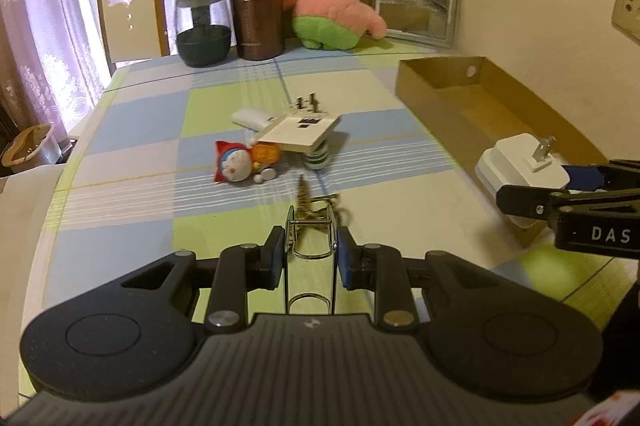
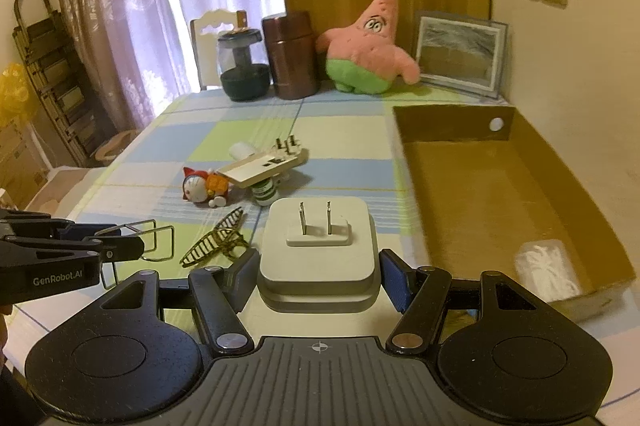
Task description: Organize rigid objects
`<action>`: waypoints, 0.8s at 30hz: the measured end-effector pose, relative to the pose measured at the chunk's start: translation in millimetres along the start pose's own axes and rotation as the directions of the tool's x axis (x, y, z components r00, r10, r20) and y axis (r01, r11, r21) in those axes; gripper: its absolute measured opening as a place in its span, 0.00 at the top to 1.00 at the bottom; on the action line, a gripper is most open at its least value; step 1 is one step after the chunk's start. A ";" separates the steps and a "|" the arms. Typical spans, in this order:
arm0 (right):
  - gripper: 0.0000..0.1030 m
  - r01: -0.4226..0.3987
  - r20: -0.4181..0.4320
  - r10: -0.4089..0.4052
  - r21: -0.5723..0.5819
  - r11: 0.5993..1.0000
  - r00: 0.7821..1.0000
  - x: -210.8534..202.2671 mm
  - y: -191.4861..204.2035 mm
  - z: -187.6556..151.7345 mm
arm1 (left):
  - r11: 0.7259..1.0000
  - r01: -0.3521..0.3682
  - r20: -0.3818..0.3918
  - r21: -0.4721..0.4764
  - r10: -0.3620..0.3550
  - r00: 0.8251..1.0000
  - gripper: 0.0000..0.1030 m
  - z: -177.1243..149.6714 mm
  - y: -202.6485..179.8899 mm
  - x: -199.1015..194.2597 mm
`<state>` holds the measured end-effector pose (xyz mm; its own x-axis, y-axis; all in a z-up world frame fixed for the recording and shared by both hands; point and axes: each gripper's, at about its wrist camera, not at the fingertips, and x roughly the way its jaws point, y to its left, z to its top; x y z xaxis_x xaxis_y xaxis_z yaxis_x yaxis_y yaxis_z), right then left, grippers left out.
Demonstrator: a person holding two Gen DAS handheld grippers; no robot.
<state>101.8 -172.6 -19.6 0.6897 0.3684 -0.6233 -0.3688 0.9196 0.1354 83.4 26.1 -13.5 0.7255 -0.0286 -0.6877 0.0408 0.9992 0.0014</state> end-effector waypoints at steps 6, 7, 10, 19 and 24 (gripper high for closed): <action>0.40 0.021 0.015 -0.022 0.020 1.000 1.000 -20.6 -16.9 -1.1 | 0.999 0.041 0.002 0.003 -0.041 0.999 0.78 2.8 -28.9 -8.4; 0.40 0.025 0.017 -0.025 0.023 0.999 1.000 -23.8 -19.9 -1.4 | 0.999 0.049 0.003 0.004 -0.049 0.999 0.78 3.5 -34.4 -9.4; 0.40 0.040 0.022 -0.041 0.034 0.999 0.999 -33.8 -30.2 -3.1 | 0.997 0.071 0.006 0.005 -0.072 0.997 0.78 4.6 -48.5 -12.4; 0.40 0.104 0.033 -0.107 0.069 0.992 0.994 -62.9 -65.7 -7.8 | 0.990 0.142 0.002 0.017 -0.142 0.990 0.78 7.9 -92.0 -16.4; 0.40 0.138 0.032 -0.142 0.108 0.985 0.989 -74.5 -87.4 -5.7 | 0.984 0.174 0.005 0.028 -0.174 0.985 0.78 14.9 -112.6 -15.7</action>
<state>79.1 -281.2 10.6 0.7546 0.2384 -0.6113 -0.2011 0.9708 0.1305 77.7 -86.5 7.9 0.7108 -0.2023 -0.6737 0.1856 0.9778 -0.0977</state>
